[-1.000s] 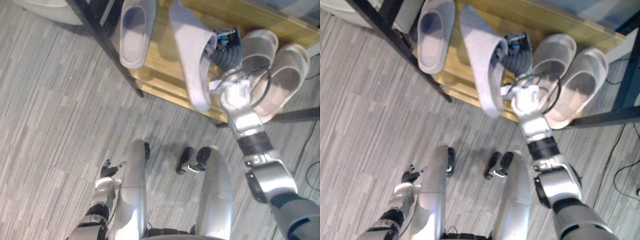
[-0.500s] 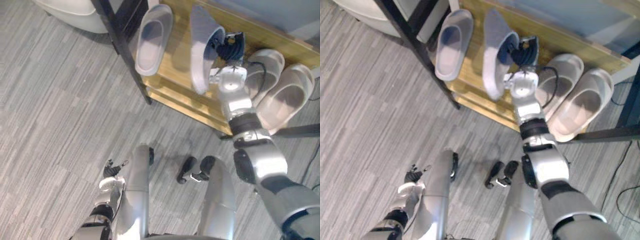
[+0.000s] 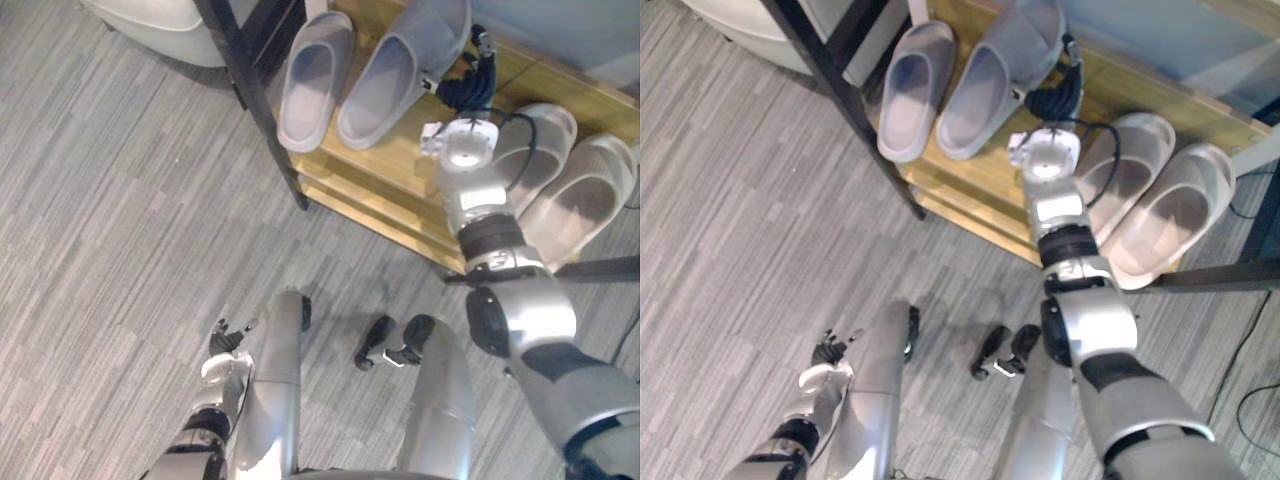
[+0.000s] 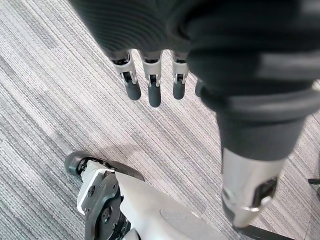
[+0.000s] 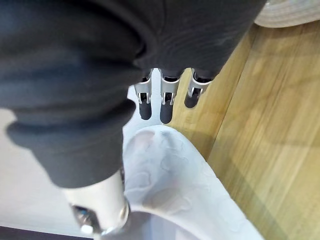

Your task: Organize the slippers on the shoe rack

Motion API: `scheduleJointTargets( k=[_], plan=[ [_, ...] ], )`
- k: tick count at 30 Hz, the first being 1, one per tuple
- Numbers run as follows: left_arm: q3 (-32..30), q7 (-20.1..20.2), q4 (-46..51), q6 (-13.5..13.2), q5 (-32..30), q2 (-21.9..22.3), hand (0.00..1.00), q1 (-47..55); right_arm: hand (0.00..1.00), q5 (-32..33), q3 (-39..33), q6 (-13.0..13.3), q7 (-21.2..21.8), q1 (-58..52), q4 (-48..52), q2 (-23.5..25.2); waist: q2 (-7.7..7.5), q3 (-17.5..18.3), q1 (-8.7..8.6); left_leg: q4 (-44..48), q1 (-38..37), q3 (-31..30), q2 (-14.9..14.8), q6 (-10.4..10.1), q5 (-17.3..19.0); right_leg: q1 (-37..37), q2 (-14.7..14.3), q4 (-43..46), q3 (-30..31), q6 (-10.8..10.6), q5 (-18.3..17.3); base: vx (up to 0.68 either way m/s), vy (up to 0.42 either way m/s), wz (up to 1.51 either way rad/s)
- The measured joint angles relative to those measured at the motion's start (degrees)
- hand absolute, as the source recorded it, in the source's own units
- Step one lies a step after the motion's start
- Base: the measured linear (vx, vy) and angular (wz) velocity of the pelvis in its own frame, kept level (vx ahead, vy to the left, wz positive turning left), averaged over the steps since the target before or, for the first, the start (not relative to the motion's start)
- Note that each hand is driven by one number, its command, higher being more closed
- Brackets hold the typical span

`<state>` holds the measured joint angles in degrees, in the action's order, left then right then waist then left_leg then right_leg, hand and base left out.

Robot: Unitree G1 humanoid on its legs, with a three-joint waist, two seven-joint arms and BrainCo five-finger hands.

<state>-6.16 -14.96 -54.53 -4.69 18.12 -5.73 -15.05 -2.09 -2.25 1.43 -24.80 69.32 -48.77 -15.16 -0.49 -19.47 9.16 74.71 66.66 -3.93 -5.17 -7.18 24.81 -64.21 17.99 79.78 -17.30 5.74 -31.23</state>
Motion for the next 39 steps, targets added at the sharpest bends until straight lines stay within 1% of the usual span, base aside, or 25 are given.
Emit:
scheduleJointTargets(
  k=[3, 7, 11, 15, 18, 20, 24, 29, 32, 34, 37, 39],
  plan=[
    [0.07, -0.03, 0.0, -0.02, 0.01, -0.02, 0.0, 0.0, 0.0, 0.48, 0.18, 0.04, 0.24, 0.02, -0.3, 0.01, -0.01, 0.03, 0.02, -0.07, -0.11, 0.1, 0.01, -0.01, 0.0, 0.0, 0.02, -0.01, 0.09, 0.0, 0.0, 0.0, 0.0, 0.0],
    [0.06, -0.01, 0.0, -0.04, 0.0, -0.06, 0.0, 0.05, 0.0, 0.98, 1.07, 0.21, 2.4, 0.4, -2.19, 0.01, 0.0, 0.06, 0.01, -0.24, -0.44, 0.4, -0.07, -0.04, -0.02, 0.03, -0.02, -0.04, 0.33, 0.06, 0.03, 0.0, 0.0, 0.0],
    [0.02, 0.09, -0.02, -0.04, -0.03, -0.11, 0.0, 0.12, 0.0, 1.01, 4.19, 0.38, 3.87, 0.33, -2.19, -0.11, -0.01, 0.07, -0.03, -0.4, -0.77, 0.67, -0.22, -0.05, -0.03, 0.09, -0.09, -0.08, 0.54, 0.04, 0.03, 0.0, 0.0, 0.0],
    [-0.13, 0.15, -0.03, -0.03, -0.05, -0.11, 0.0, 0.12, 0.0, 1.11, 6.34, 1.42, 4.64, -1.13, -1.7, -0.14, -0.01, 0.07, -0.06, -0.41, -0.79, 0.71, -0.26, -0.06, -0.03, 0.1, -0.13, -0.12, 0.55, 0.03, 0.03, 0.0, 0.0, 0.0],
    [-0.16, 0.27, -0.03, -0.02, -0.09, -0.14, 0.0, 0.12, 0.0, 3.58, 7.7, 2.64, 5.74, -3.16, -1.29, -0.11, -0.01, 0.07, -0.09, -0.47, -0.8, 0.79, -0.3, -0.06, -0.03, 0.11, -0.14, -0.22, 0.58, 0.02, 0.03, 0.0, 0.0, 0.0],
    [-0.18, 0.47, -0.03, -0.02, -0.1, -0.15, 0.0, 0.12, 0.0, 5.33, 8.07, 2.94, 6.62, -4.4, -0.84, -0.11, -0.01, 0.07, -0.08, -0.53, -0.79, 0.81, -0.29, -0.06, -0.03, 0.12, -0.13, -0.27, 0.58, 0.01, 0.03, 0.0, 0.0, 0.0],
    [-0.19, 0.76, -0.01, -0.03, -0.31, -0.17, 0.0, 0.11, 0.0, 11.92, 8.02, 4.37, 8.81, -7.68, 1.21, -0.03, -0.01, 0.07, -0.07, -0.84, -0.75, 0.83, -0.2, -0.06, -0.03, 0.1, -0.08, -0.43, 0.53, -0.05, 0.0, 0.0, 0.0, 0.0],
    [-0.23, 1.59, 0.03, -0.04, -0.62, -0.19, 0.0, 0.08, 0.0, 18.49, 6.81, 5.26, 9.89, -9.04, 1.44, 1.3, -0.02, 0.06, -0.06, -1.55, -0.74, 0.77, 0.0, -0.33, -0.2, 0.1, 0.01, -0.77, 0.36, -0.25, -0.11, 0.0, -0.004, 0.02],
    [-0.88, 1.7, 0.03, -0.01, -0.74, 0.0, 0.0, 0.08, 0.0, 20.26, 6.75, 5.46, 10.4, -9.81, 2.13, 1.89, -0.02, 0.06, -0.06, -1.57, -0.73, 0.75, 0.11, -0.33, -0.2, 0.11, 0.01, -0.7, 0.33, -0.29, -0.13, 0.0, 0.0, 0.0],
    [-1.49, 1.72, 0.02, 0.01, -1.12, 0.22, 0.0, 0.07, 0.0, 20.32, 6.37, 5.7, 10.5, -10.33, 3.13, 1.94, -0.02, 0.06, -0.06, -1.57, -0.73, 0.75, 0.09, -0.33, -0.2, 0.11, 0.02, -0.69, 0.33, -0.54, -0.26, 0.0, 0.0, 0.0],
    [-1.83, 1.73, 0.03, 0.01, -1.14, 0.35, 0.0, 0.07, 0.0, 21.03, 4.5, 5.98, 10.49, -11.02, 3.13, 3.15, -0.03, 0.05, -0.06, -1.55, -0.7, 0.74, 0.1, -0.32, -0.2, 0.12, 0.04, -0.62, 0.33, -0.7, -0.34, 0.0, 0.0, 0.0],
    [-1.87, 1.73, 0.03, 0.02, -1.17, 0.35, 0.0, 0.07, 0.0, 22.47, 4.43, 6.87, 10.49, -11.27, 3.14, 3.72, -0.03, 0.05, -0.07, -1.54, -0.71, 0.73, 0.09, -0.32, -0.19, 0.11, 0.02, -0.56, 0.33, -0.72, -0.35, 0.0, 0.0, 0.0]
  ],
)
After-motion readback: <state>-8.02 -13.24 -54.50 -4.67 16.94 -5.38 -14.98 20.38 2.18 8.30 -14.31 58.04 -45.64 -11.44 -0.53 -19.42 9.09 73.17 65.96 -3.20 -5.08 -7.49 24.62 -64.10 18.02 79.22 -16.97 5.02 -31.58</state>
